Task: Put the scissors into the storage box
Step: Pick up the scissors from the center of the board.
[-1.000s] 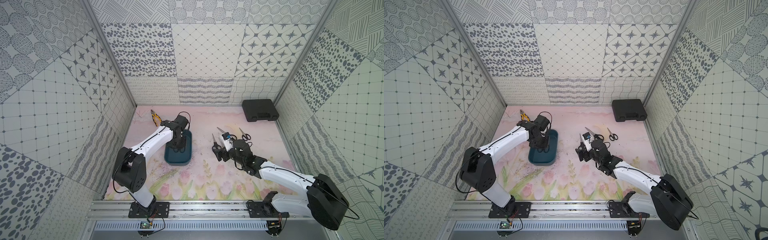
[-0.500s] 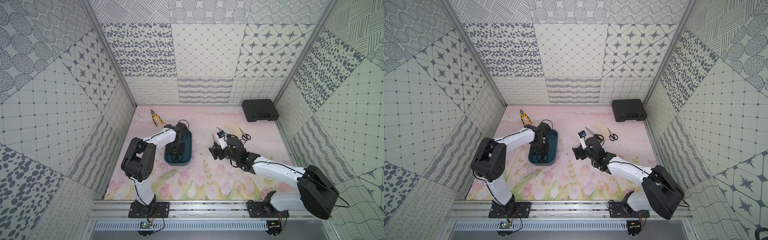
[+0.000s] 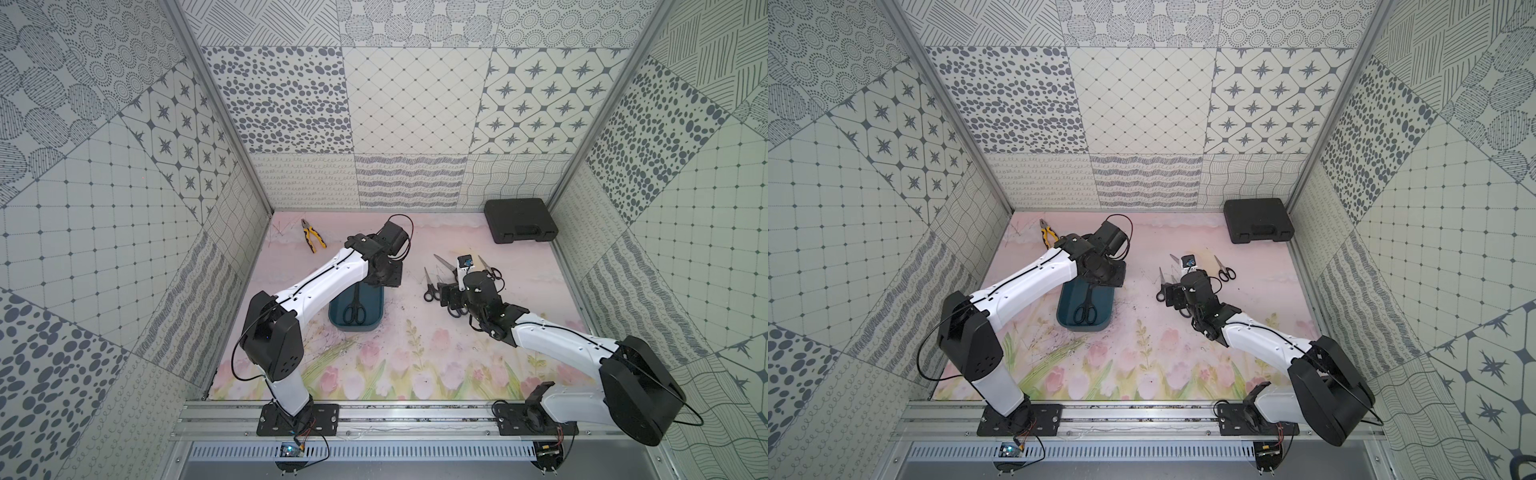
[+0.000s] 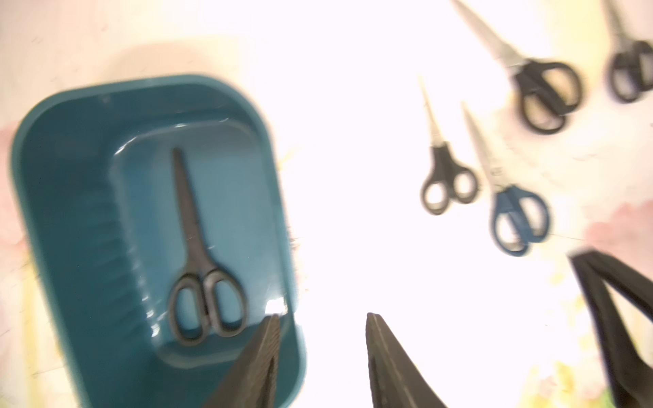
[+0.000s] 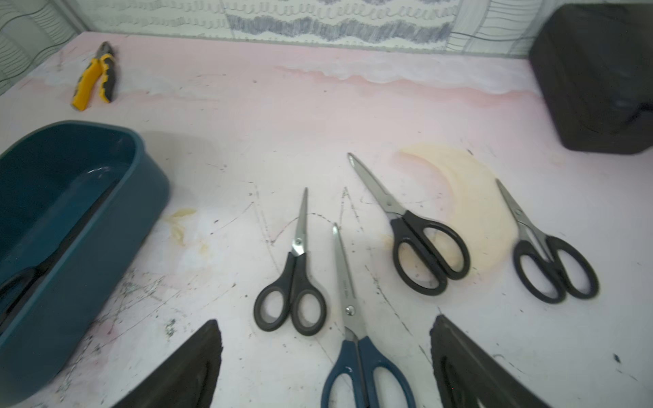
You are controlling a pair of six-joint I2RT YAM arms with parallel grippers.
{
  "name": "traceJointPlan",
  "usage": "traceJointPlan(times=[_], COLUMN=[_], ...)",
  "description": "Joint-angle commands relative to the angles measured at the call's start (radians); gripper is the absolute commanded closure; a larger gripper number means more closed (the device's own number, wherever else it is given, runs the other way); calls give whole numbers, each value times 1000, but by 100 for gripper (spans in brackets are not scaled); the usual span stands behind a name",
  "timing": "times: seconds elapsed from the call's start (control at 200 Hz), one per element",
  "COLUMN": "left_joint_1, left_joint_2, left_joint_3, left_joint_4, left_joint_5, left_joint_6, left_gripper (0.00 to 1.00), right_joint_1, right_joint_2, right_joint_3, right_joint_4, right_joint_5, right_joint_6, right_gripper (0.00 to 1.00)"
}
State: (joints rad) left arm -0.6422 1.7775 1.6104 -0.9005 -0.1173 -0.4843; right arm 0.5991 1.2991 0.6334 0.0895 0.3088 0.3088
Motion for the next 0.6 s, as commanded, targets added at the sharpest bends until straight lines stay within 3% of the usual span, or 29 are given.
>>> traceJointPlan(times=[0.0, 0.145, 0.305, 0.44, 0.595], left_joint_1=[-114, -153, -164, -173, -174], left_joint_2=[131, 307, 506, 647, 701], left_joint_3=[166, 305, 496, 643, 691], left_joint_4=[20, 32, -37, -122, -176], left_joint_5=[81, 160, 204, 174, 127], left_joint_6=[-89, -155, -227, -254, -271], left_gripper=[56, 56, 60, 58, 58], right_joint_1=[-65, -114, -135, -136, -136], right_joint_2=[-73, -158, -219, -220, -218], right_joint_3=[-55, -118, -164, -177, -190], right_joint_4=[-29, -82, -76, -55, -34], right_joint_5=[60, 120, 105, 72, 50], right_joint_6=[134, 192, 169, 157, 159], right_gripper=[9, 11, 10, 9, 9])
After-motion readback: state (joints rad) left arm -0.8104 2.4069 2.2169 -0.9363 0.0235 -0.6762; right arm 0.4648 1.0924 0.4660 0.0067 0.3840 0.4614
